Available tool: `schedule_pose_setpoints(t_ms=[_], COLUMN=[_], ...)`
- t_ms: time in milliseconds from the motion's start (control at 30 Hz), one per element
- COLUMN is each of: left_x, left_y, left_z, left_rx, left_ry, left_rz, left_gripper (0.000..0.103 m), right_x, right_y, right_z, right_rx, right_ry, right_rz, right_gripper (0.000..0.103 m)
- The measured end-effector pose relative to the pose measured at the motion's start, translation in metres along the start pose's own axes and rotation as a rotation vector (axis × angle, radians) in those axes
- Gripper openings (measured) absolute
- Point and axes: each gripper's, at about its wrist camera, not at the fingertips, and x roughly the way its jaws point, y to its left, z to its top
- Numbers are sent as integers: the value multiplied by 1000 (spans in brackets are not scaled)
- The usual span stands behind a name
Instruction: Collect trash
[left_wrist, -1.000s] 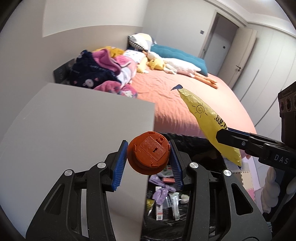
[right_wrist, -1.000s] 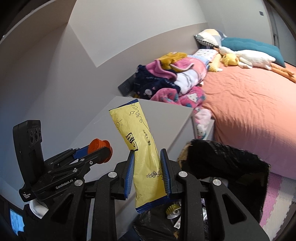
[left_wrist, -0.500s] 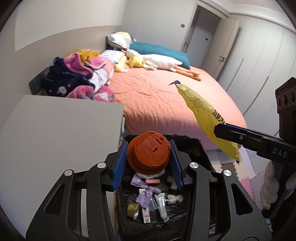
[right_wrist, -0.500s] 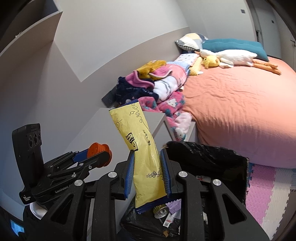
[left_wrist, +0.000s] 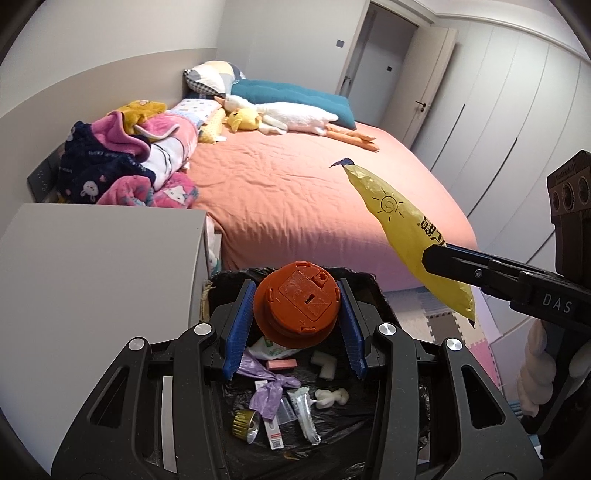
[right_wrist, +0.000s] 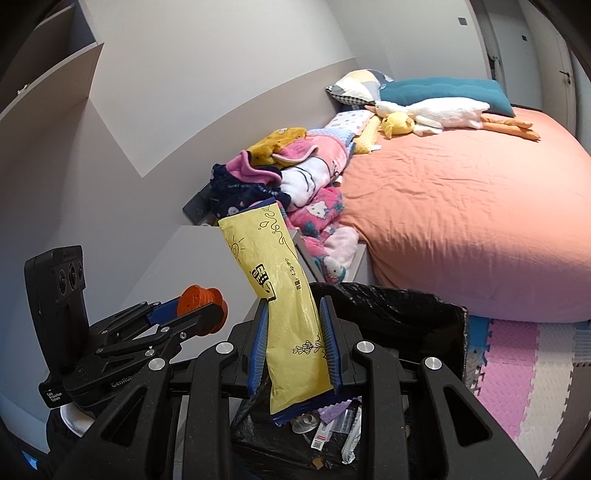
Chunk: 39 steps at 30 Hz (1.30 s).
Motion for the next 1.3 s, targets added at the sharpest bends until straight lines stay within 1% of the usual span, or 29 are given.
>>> schedule_pose_setpoints(t_ms=[67,100,133,167,200,233,267,367,433,533,833,1000,1100,1300], left_x=[4,5,6,6,5,2,0,-4,-3,-4,-11,-15,-18,-20], left_y=[0,1,1,1,2,2,1,1,3,5,1,0,1,1], left_z=[0,0,1,2,3,5,6,10,12,11,11,11,9,9], left_rx=[-1,-1,-4,-9,-15,-20,-16,-16,-38,-58,-36,-21,-23,-23], left_ry=[11,12,10,6,3,-7,-21,-24,-1,-8,-19,-27,-40,-40], left_rz=[3,6,6,7,9,20,24,39,38,18,7,18,12,14], left_gripper=[44,44,51,72,85,96,96,96,96,96,96,96,96,96], right_x=[-2,-4,-6,-9,-12,-15,-19,-24,-26,-28,-28,-29,-29,-29], right_y=[-2,-3,-4,-3,-3,-4,-4,-6,-7,-7,-4,-3,-1,0], right_z=[0,0,1,2,3,3,4,6,7,6,6,7,7,7], right_rx=[10,20,24,25,28,33,39,48,47,44,38,35,33,33], right_ry=[-1,-6,-11,-22,-32,-45,-64,-78,-84,-89,-90,-90,-91,-92], right_rz=[-1,3,4,-6,-25,-43,-48,-34,-36,-33,-32,-29,-29,-27], right_gripper=[29,31,37,50,58,72,76,78,78,78,78,78,78,78])
